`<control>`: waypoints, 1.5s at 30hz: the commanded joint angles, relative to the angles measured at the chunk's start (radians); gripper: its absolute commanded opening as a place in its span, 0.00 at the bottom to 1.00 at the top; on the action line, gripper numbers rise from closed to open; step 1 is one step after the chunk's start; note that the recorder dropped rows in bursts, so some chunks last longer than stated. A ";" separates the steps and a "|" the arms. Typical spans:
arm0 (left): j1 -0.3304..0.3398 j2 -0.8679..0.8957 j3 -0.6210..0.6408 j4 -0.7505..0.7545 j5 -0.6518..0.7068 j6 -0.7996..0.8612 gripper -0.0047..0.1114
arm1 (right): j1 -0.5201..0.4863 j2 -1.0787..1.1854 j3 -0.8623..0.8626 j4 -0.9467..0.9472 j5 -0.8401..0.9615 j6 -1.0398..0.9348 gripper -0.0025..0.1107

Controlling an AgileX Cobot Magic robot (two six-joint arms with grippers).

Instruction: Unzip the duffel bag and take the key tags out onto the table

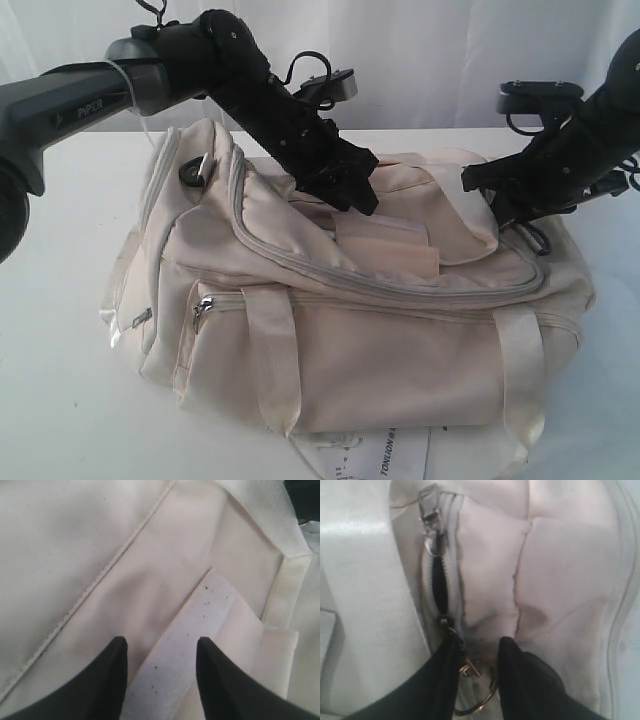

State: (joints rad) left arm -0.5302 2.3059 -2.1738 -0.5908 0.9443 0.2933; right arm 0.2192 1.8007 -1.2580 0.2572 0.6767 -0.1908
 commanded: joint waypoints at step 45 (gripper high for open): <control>0.002 -0.014 -0.002 -0.002 0.022 -0.003 0.46 | 0.001 -0.062 0.003 -0.046 0.054 -0.016 0.02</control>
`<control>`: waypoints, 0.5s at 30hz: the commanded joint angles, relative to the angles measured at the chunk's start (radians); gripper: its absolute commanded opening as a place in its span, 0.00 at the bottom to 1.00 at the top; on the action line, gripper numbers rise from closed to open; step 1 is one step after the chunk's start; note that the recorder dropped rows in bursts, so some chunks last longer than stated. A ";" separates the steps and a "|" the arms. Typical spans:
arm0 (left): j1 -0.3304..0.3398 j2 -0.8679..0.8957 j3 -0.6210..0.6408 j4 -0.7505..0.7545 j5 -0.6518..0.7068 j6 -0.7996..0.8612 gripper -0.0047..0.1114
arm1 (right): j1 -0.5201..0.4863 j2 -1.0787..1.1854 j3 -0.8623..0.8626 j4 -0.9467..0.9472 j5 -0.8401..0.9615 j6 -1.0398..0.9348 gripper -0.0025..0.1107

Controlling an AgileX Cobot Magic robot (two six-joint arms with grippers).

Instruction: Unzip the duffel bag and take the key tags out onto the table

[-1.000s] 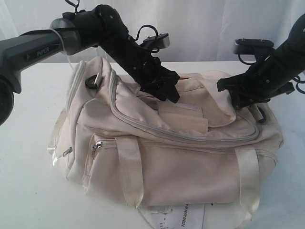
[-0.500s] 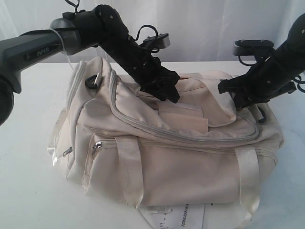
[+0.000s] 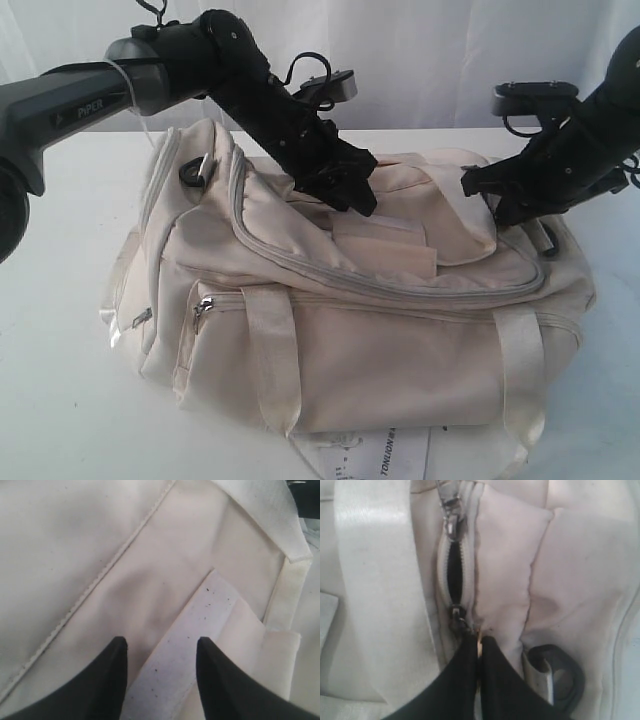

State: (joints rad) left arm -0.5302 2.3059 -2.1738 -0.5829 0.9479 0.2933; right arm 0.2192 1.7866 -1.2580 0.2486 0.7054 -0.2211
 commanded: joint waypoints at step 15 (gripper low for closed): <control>0.002 -0.013 -0.002 -0.010 0.014 -0.005 0.46 | 0.001 -0.217 0.093 -0.110 0.168 0.053 0.02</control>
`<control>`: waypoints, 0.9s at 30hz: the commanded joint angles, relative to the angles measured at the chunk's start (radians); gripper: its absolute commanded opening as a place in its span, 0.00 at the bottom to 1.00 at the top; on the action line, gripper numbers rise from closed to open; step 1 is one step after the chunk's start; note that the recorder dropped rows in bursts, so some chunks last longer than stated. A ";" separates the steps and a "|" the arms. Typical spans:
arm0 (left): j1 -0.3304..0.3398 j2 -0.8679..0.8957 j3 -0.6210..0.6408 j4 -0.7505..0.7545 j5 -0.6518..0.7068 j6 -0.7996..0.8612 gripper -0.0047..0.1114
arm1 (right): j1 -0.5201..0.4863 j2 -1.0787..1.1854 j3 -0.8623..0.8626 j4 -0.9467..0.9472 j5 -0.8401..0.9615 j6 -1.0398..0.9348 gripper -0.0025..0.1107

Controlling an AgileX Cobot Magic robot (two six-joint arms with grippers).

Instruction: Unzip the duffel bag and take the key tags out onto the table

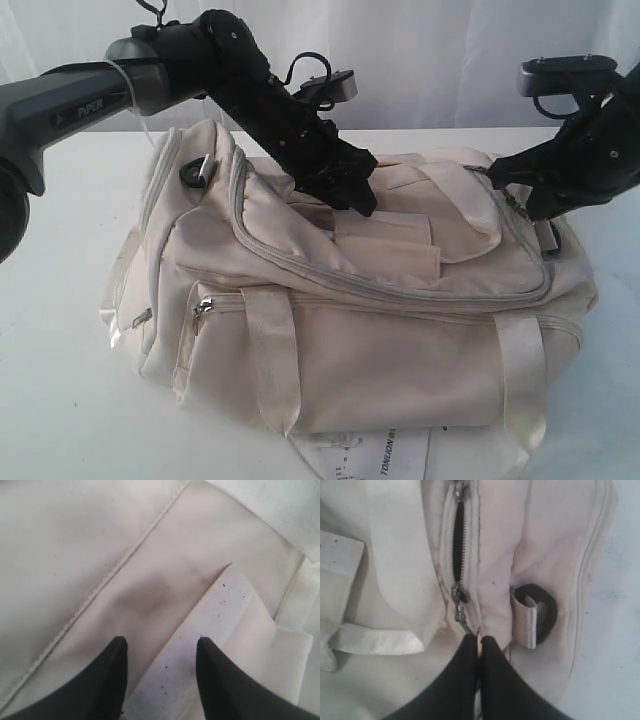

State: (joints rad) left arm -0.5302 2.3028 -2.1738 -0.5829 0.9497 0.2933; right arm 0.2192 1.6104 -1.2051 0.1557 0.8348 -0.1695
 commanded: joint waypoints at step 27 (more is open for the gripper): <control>-0.076 -0.010 -0.002 -0.395 -0.127 0.209 0.65 | 0.001 -0.082 0.113 -0.205 -0.046 0.177 0.02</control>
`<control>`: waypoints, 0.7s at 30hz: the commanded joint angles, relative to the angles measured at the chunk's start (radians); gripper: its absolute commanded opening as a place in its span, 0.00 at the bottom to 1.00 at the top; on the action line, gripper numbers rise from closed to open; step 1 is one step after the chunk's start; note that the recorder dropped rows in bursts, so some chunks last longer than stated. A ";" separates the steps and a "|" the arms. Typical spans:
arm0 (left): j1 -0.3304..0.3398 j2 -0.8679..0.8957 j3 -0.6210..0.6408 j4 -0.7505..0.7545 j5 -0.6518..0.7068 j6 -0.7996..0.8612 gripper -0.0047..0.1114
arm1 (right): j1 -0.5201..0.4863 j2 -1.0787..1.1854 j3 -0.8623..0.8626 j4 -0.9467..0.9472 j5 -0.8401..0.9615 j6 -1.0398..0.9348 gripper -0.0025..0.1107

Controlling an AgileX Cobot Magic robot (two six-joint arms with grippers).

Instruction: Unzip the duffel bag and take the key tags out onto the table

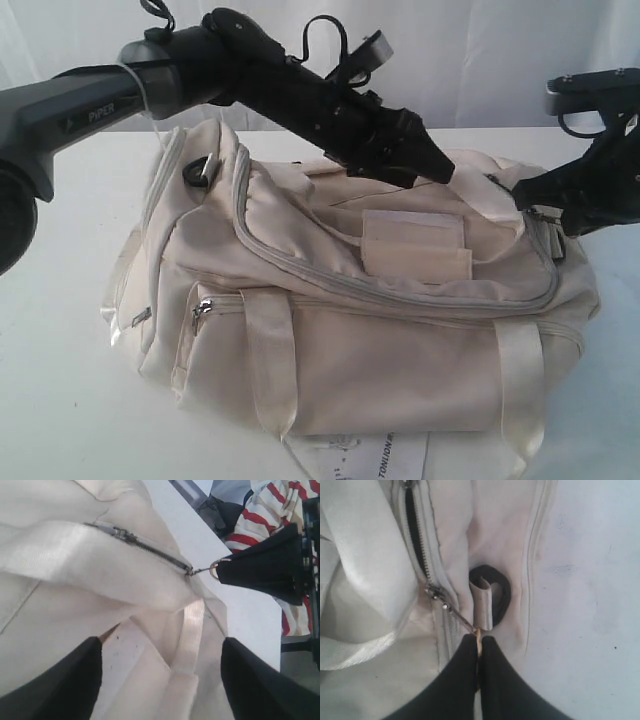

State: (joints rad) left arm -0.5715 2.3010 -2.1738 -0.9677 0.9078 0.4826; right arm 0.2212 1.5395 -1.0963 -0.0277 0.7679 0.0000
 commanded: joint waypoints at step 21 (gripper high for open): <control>-0.069 0.115 -0.002 -0.120 -0.447 -0.001 0.46 | -0.001 -0.011 0.005 0.028 -0.004 0.018 0.02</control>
State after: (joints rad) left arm -0.6387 2.4140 -2.1738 -1.0254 0.4948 0.4550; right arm 0.2212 1.5395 -1.0956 0.0067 0.7580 0.0148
